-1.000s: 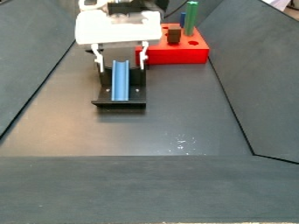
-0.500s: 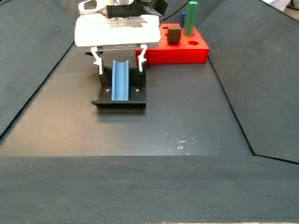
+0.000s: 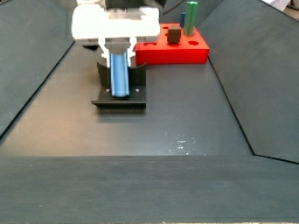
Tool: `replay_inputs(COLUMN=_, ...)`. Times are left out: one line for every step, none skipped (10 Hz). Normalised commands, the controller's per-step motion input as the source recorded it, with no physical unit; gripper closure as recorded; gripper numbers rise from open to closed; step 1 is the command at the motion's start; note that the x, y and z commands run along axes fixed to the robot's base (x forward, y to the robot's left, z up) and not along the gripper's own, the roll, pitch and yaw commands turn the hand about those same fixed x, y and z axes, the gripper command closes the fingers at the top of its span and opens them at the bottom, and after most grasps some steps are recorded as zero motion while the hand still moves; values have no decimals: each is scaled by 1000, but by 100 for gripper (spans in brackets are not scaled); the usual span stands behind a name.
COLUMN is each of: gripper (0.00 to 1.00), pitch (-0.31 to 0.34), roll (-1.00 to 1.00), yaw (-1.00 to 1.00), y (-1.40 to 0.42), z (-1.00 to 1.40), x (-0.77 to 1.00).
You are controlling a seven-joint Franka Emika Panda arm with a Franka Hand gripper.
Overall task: Pick up the arch object. Move up. Place the arch object on the fixture. Regrasp the arch object. Move to above the board. Insert the arch object.
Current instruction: Move to above the board.
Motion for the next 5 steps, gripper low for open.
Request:
replay_inputs(gripper=100, pitch=-178, roll=-150, yaw=-229, y=41, z=1000, x=-44)
replay_inputs(gripper=100, pitch=-148, roll=-140, yaw=-235, y=44, z=1000, x=-45)
replay_inputs(gripper=100, pitch=-84, roll=-121, yaw=-236, y=44, z=1000, x=-50)
replay_inputs(gripper=100, pitch=-33, roll=-107, yaw=-226, y=45, z=1000, x=-53)
replay_inputs(gripper=100, pitch=25, roll=-103, yaw=-195, y=46, z=1000, x=-57)
